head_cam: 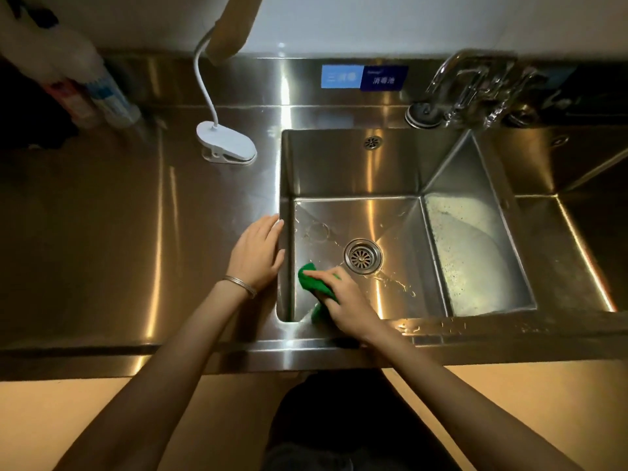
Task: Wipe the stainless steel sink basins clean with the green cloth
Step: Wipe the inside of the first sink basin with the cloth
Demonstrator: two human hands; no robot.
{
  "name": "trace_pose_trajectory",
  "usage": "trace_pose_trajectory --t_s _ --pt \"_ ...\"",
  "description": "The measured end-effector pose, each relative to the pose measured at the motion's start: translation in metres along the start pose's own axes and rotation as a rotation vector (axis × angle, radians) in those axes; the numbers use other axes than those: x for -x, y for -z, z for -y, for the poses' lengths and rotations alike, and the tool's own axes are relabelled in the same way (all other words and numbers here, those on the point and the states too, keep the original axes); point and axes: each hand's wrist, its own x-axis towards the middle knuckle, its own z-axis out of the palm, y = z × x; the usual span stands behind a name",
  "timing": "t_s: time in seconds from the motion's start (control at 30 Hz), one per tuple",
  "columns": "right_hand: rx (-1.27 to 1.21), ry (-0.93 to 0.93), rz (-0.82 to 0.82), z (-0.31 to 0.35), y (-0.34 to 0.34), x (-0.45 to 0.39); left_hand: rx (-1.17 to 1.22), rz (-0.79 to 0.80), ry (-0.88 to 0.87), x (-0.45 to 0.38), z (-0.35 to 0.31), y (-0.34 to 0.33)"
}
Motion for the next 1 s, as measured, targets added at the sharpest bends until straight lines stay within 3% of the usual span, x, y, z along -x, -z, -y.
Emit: trace_pose_trajectory --t_s 0.17,0.3,0.5,0.7,0.87,1.0 --pt "-0.181 -0.116 -0.146 -0.007 0.003 -0.024 0.018 -0.027 0.052 -0.028 0.011 -0.008" --pt "-0.507 -0.241 -0.286 -0.012 0.006 -0.054 0.024 -0.080 0.101 -0.058 0.021 -0.010" --pt "-0.673 -0.300 -0.295 -0.024 -0.001 -0.112 0.012 -0.073 0.063 -0.106 0.030 -0.017" --pt "-0.946 -0.489 -0.322 -0.016 -0.024 -0.174 0.026 -0.112 0.059 -0.130 0.040 -0.022" --pt "-0.785 -0.443 -0.339 -0.022 -0.035 -0.196 0.097 -0.160 0.107 -0.135 0.040 -0.026" --pt "-0.581 -0.465 -0.095 -0.043 -0.056 -0.173 0.121 -0.163 0.118 -0.132 0.042 -0.027"
